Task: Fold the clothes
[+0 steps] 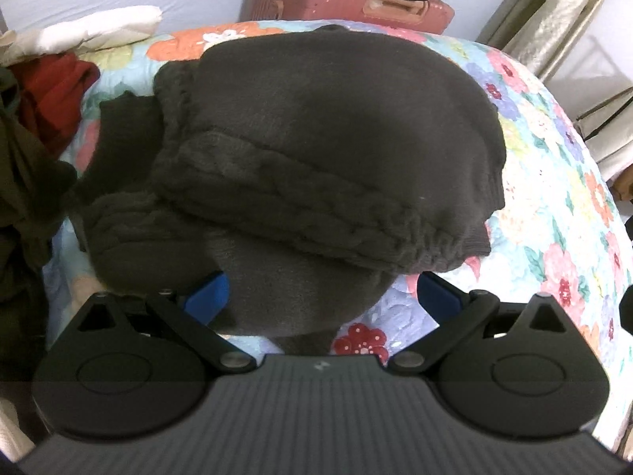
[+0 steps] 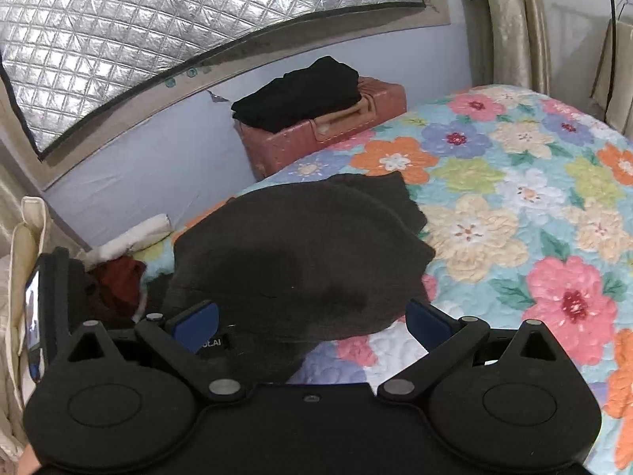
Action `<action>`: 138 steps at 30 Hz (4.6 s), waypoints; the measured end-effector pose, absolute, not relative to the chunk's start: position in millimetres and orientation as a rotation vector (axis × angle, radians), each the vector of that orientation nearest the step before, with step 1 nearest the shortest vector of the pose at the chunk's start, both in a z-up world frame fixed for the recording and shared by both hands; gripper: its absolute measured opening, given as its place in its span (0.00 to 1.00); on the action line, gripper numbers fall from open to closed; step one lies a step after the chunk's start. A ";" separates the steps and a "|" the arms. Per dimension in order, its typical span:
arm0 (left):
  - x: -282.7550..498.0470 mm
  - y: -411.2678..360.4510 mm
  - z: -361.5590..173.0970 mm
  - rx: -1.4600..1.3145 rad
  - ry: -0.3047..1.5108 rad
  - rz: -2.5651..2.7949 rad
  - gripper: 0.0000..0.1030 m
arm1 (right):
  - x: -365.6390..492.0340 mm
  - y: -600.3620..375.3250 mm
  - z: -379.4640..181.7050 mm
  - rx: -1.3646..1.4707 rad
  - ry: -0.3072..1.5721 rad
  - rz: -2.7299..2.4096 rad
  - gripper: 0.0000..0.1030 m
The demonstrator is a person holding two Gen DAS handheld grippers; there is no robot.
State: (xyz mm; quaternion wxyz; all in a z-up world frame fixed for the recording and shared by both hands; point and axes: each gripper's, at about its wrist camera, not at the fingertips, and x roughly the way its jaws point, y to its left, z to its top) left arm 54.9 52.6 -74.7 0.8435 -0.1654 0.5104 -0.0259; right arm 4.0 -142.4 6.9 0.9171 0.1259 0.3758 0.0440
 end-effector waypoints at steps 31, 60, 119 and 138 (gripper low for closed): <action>61.4 129.2 -97.1 -0.625 0.930 0.095 0.77 | 94.5 -159.3 -46.9 0.438 0.777 0.131 0.97; 87.9 136.9 -171.2 -0.882 0.912 -0.068 0.56 | 151.8 -151.3 -141.8 0.588 0.830 0.486 0.34; -46.5 -256.2 28.8 -0.207 0.950 -1.368 0.27 | -265.0 -372.2 4.8 0.787 0.198 -0.108 0.19; 33.8 -83.1 -14.7 -0.257 0.959 -0.857 0.72 | -190.5 -372.5 -64.3 0.637 0.459 -0.456 0.45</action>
